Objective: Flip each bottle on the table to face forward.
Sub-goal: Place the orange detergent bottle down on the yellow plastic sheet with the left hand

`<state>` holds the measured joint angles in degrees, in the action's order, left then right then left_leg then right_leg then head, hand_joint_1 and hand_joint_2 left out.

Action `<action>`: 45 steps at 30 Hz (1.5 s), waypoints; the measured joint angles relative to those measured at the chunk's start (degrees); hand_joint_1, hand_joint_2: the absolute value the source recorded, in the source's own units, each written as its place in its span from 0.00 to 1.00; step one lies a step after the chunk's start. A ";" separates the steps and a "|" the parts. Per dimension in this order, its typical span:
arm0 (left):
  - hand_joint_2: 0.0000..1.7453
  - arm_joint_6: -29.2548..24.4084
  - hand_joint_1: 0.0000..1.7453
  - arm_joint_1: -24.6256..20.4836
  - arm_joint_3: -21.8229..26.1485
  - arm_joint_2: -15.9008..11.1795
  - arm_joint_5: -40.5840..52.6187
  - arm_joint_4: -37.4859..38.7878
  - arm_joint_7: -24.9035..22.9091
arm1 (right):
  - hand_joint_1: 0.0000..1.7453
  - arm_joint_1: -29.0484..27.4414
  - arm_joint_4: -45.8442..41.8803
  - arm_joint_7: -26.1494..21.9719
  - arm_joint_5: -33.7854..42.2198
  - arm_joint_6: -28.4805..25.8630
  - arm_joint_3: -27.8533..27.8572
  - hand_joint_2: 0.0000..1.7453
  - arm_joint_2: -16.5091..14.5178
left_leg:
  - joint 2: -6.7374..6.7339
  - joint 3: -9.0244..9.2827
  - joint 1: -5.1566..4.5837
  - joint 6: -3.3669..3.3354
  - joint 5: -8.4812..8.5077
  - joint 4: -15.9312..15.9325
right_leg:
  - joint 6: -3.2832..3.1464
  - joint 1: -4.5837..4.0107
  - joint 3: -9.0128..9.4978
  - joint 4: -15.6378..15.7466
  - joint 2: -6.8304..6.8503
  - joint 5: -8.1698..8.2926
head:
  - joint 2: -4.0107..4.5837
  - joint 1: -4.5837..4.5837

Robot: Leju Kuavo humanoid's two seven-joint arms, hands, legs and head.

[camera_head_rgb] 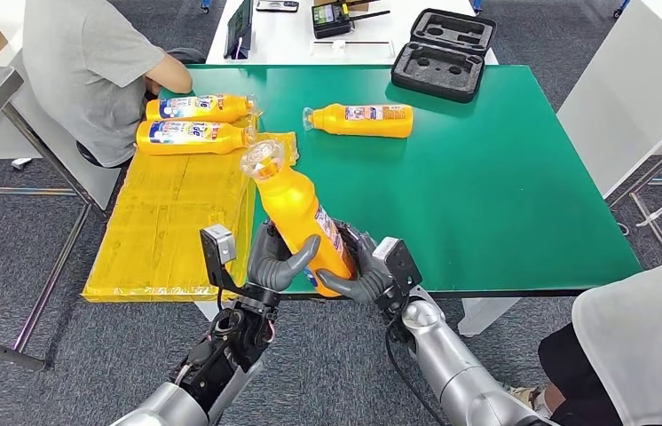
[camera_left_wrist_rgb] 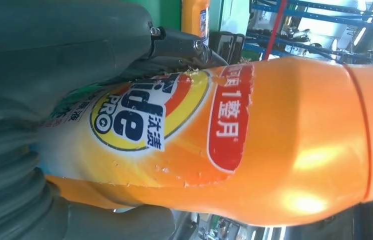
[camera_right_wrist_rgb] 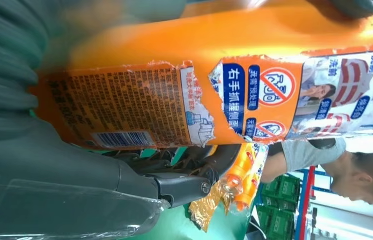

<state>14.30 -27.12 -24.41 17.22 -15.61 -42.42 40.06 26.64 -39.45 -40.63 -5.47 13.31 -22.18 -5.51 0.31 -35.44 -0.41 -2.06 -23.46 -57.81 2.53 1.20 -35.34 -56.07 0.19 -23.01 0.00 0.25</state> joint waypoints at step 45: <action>1.00 -52.20 1.00 -13.19 15.89 -7.76 94.29 5.59 -23.02 | 0.00 -0.49 3.25 0.31 1.16 -3.53 5.45 1.00 -1.29 | -0.01 -0.07 0.01 0.04 0.05 0.00 | 0.00 0.00 -0.07 -0.03 -0.03 0.01 | 0.00 -0.02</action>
<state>-37.90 -40.31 -8.52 9.46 78.68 -36.83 17.04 26.15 -36.20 -40.33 -4.31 9.78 -16.73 -6.80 0.30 -35.51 -0.39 -2.02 -23.41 -57.81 2.53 1.19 -35.42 -56.10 0.16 -23.01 0.00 0.23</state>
